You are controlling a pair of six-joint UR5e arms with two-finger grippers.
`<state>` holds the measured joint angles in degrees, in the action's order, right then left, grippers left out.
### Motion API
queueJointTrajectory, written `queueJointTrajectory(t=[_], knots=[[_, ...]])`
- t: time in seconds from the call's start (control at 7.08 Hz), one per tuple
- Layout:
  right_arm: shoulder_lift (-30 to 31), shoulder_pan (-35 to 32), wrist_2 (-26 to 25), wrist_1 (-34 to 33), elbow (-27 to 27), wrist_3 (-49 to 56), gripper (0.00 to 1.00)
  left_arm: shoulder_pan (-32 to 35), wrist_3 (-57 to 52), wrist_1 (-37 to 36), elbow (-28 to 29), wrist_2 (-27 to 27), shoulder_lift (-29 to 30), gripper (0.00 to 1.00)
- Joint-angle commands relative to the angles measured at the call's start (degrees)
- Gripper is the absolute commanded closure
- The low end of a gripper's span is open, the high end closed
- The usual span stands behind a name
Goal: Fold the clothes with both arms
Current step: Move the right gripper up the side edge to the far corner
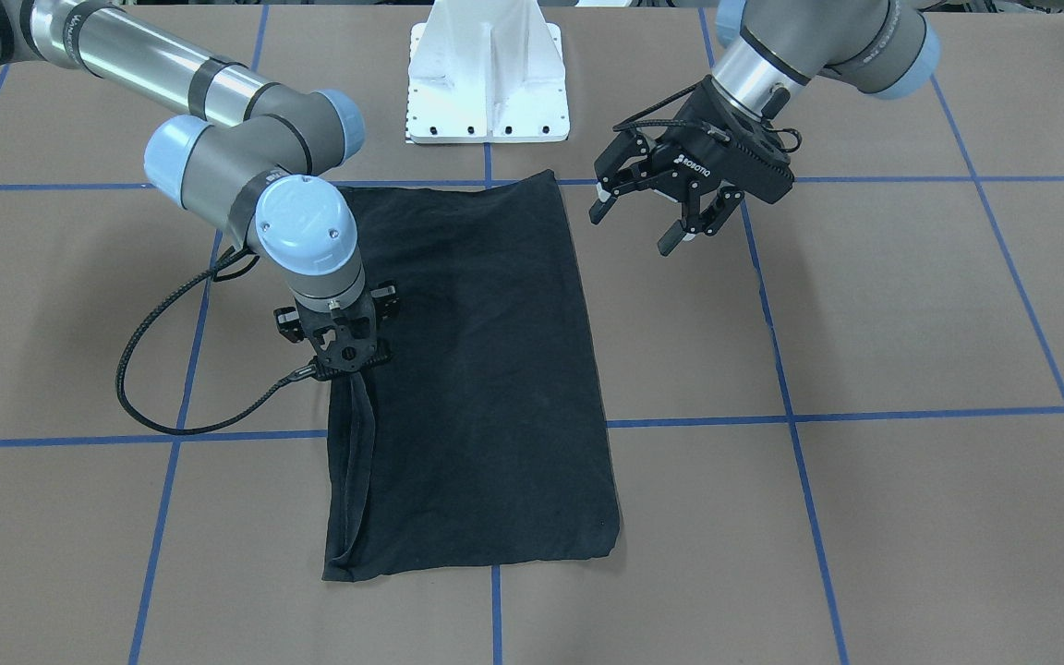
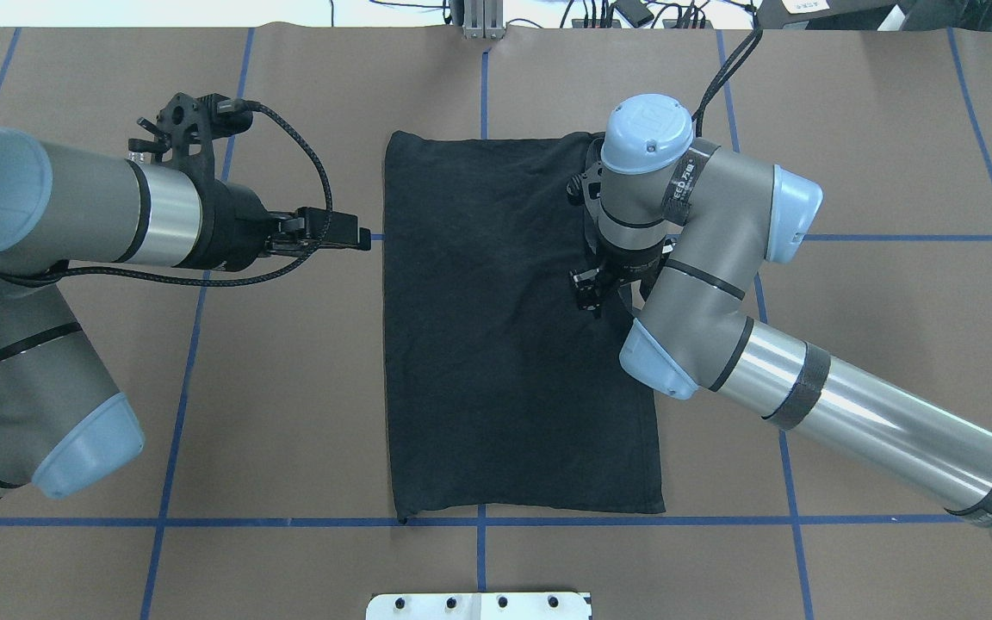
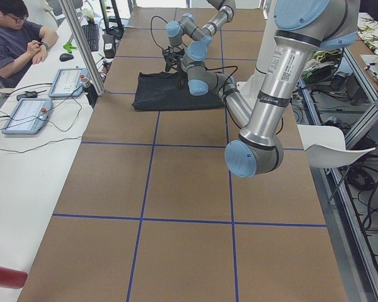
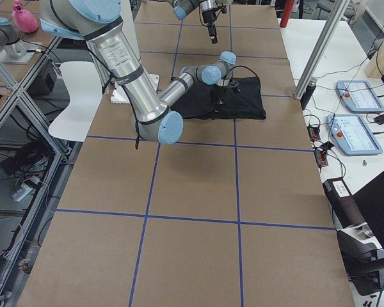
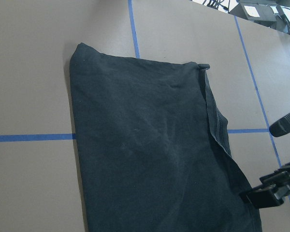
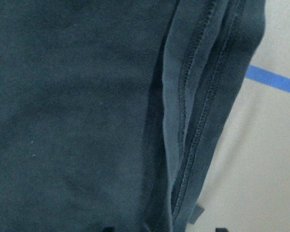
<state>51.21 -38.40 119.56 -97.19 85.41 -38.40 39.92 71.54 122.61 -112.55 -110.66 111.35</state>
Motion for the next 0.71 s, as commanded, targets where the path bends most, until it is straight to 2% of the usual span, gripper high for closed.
queueJointTrajectory(t=[0.0, 0.57], knots=[[-0.1, -0.9, 0.0, 1.9, -2.2, 0.2, 0.25, 0.0, 0.0, 0.0, 0.1, 0.0, 0.0, 0.00], [0.9, -4.6, 0.8, 1.1, -3.3, 2.5, 0.26, 0.0, 0.0, 0.0, 0.4, 0.0, 0.1, 0.00]])
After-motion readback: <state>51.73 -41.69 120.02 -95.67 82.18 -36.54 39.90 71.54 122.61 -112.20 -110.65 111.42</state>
